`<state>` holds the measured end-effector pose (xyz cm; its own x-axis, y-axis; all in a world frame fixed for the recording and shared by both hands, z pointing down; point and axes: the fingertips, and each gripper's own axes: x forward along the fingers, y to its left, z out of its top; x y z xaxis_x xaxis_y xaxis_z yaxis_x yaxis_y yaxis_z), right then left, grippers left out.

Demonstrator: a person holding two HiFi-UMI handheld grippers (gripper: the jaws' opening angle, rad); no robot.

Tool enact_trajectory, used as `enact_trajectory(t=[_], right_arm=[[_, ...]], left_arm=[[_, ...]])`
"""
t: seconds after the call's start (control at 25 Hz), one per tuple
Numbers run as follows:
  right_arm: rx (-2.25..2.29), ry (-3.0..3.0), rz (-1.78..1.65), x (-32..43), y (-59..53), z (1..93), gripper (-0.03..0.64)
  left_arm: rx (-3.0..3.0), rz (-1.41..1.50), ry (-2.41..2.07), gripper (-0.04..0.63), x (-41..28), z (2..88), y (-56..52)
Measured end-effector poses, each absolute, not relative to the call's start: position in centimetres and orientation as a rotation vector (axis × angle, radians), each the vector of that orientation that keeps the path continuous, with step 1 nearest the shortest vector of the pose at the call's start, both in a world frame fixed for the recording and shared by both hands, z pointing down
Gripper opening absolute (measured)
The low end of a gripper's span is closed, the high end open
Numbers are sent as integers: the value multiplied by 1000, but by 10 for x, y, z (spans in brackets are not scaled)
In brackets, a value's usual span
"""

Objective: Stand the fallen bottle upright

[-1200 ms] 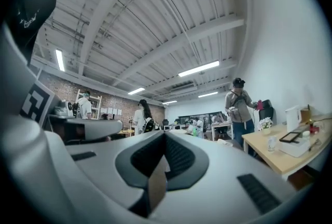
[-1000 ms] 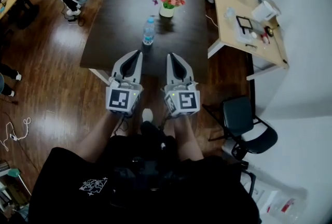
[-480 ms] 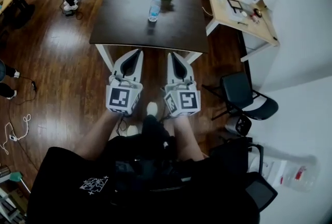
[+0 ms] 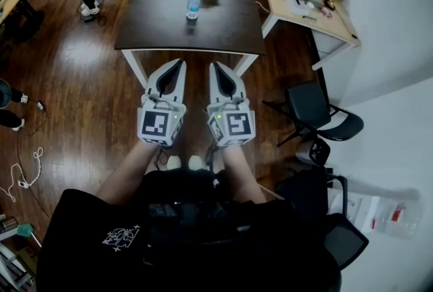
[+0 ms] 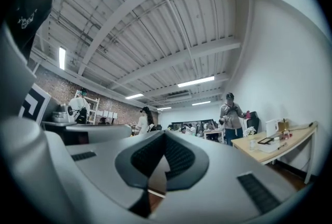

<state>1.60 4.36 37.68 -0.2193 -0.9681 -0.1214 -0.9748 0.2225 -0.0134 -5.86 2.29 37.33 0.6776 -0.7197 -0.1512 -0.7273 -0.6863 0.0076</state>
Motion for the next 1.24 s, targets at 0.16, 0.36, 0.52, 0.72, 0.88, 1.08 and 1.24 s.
enact_trajectory(t=[0.16,0.36,0.52,0.72,0.88,1.08,1.24], right_arm=[[-1874,2377,98,18,48,371,21],[-1878,2371,104,24,56,368,21],[-1882,2366,112,28,61,365,21],[-1887,2375,119,29,64,367,21],[-1889,2366,114,31,65,365,21],[-1885,2367,130,33,65,365,21],[-1885,2373,117,33,62,366,21]], left_arm=[[-2827,212,1216,-2,-48,372,30],[-2821,227,1218,-2,-46,368,36],[-2815,226,1220,-1,-43,364,39],[-2816,228,1221,-2,-40,365,41],[-2812,222,1221,-2,-40,364,42],[-2805,224,1226,0,-39,363,42],[-2803,218,1230,0,-40,364,40]])
